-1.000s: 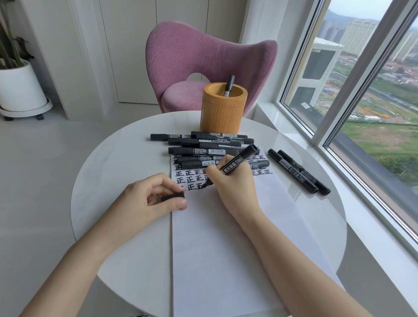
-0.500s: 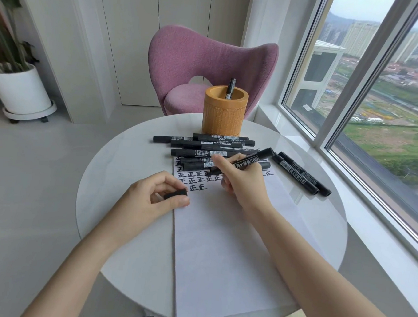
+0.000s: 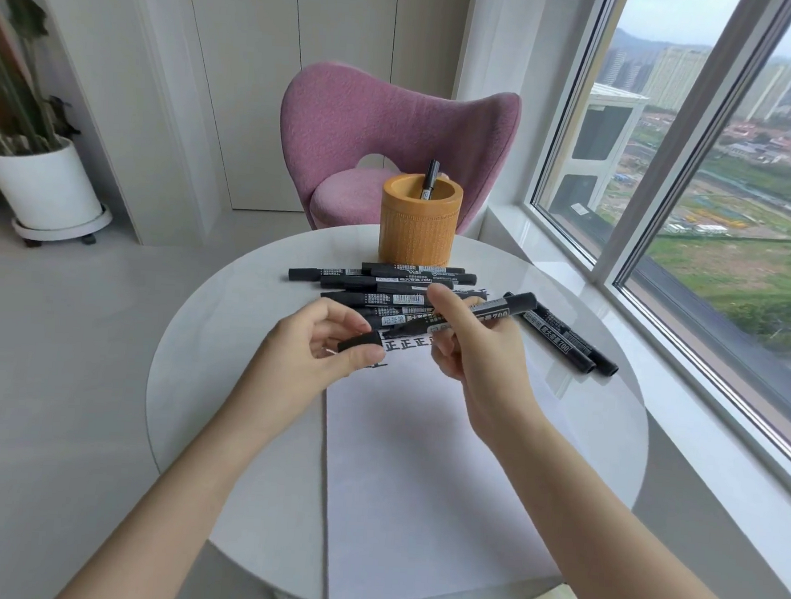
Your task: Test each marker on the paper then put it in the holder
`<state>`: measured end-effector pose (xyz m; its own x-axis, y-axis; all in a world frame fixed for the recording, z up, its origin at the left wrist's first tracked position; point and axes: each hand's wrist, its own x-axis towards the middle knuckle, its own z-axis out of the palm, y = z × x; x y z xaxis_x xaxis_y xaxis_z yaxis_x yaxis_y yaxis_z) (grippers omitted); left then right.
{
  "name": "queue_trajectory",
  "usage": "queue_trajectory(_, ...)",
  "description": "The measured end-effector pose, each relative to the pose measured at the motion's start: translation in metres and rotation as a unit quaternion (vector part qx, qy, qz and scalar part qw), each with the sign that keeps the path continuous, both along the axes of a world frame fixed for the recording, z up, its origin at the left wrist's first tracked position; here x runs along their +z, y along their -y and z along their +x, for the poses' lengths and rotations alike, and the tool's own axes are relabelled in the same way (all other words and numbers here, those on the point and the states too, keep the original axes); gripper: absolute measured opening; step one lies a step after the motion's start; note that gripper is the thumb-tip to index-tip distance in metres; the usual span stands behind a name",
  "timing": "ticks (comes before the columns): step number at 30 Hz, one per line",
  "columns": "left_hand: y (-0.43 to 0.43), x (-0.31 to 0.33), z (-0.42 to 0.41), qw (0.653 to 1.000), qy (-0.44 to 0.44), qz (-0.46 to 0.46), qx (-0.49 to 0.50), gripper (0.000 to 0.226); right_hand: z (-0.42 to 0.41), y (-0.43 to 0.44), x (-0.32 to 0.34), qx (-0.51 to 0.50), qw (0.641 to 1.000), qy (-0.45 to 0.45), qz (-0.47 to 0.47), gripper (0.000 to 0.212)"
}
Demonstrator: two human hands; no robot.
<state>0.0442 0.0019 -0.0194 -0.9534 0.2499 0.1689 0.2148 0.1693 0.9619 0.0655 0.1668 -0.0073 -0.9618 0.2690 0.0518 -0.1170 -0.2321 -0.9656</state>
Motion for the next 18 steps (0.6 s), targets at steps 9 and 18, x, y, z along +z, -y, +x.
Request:
queue_trajectory(9, -0.017, 0.002, 0.009, 0.999, -0.013, 0.038, -0.002, 0.019, 0.006, 0.009, 0.001, -0.006, 1.000, -0.017, 0.022, 0.048)
queue_trajectory(18, -0.029, 0.005, 0.016, 0.996, -0.046, 0.071, 0.015, 0.012, 0.001, 0.009, 0.005, -0.039, 0.997, -0.051, 0.039, 0.047)
